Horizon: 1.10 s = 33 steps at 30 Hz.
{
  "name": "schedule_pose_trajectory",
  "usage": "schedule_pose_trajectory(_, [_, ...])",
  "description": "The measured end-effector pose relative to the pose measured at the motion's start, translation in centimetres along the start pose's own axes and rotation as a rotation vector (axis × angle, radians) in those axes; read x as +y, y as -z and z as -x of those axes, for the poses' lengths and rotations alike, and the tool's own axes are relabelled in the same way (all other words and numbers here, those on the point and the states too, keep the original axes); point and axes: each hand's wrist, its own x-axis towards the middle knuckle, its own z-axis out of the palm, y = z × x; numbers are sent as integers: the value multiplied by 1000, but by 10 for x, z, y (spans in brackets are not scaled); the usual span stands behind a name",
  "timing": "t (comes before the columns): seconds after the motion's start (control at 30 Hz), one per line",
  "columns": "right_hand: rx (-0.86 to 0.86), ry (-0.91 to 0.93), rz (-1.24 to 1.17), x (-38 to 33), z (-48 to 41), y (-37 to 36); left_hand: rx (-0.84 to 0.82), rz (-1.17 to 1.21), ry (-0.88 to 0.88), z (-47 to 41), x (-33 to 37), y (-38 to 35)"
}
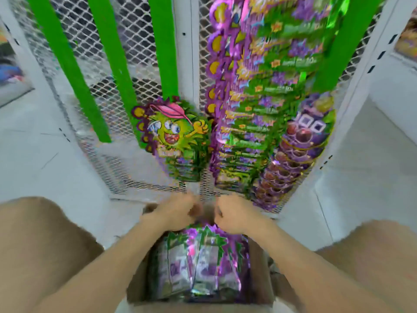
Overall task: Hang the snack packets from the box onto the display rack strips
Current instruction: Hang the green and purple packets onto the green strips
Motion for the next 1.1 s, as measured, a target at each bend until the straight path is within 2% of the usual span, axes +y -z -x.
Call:
schedule_pose_trajectory(0.1, [-234,18,165,5,-3,-15,-283,-7,129,-3,-32,-78])
schedule_pose_trajectory(0.17, [-316,57,204,8,-6,-14,-408,-15,214,-4,-45,-120])
schedule_pose_trajectory(0.33, [-296,161,270,5,-25,-27,-392,107,528,-8,-63,-179])
schedule_pose_trajectory(0.43, [-328,211,253,-5,-39,-31,-366,247,615,-13,-64,-198])
schedule_pose_trajectory(0.7, [-373,161,263,-36,-82,-15,-157,142,528,-19,-50,-164])
schedule_pose_trajectory(0.83, [-348,88,225,-46,-101,8,-140,280,495,-29,-59,-120])
schedule_pose_trajectory(0.97, [-348,-9,257,-50,-100,33,-131,467,268,-19,-70,-69])
schedule_pose_trajectory(1.1, [-400,-21,282,-56,-86,65,24,617,150,6,-70,0])
